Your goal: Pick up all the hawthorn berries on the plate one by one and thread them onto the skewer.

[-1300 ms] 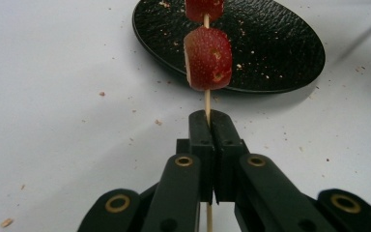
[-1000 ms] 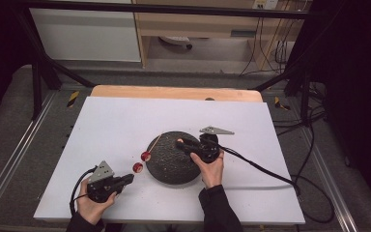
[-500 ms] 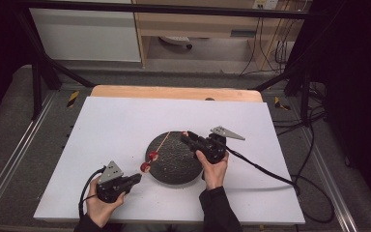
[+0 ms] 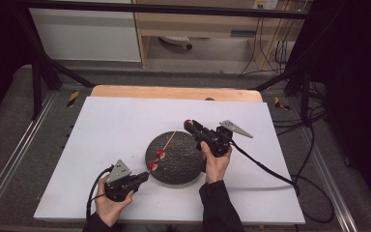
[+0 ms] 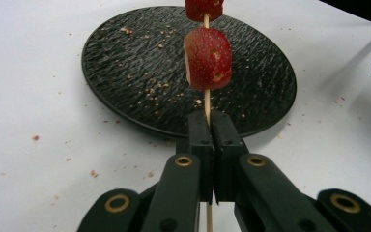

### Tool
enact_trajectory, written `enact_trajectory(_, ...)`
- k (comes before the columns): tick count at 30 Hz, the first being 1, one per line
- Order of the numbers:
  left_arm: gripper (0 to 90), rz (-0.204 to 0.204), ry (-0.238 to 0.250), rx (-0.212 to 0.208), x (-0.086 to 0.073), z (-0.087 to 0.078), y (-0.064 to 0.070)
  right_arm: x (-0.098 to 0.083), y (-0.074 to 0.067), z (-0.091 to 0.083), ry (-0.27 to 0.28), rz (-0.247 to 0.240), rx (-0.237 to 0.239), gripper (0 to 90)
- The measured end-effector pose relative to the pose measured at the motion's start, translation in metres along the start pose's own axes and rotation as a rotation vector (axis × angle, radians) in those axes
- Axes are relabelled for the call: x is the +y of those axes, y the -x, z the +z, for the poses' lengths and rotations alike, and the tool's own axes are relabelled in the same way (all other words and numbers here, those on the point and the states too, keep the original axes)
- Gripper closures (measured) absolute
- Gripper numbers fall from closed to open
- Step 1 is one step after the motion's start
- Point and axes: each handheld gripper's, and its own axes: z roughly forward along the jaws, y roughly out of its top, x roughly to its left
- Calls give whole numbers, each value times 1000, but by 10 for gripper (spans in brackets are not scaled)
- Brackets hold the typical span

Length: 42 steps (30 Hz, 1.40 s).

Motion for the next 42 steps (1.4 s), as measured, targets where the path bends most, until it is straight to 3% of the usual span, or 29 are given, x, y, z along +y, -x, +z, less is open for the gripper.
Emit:
enact_trajectory(20,886,-7,40,-20,10,11,14,-3,7,8,125,72,3,619)
enact_trajectory(42,886,-21,69,-19,17,20,19,-10,6,11,129,102,27,619)
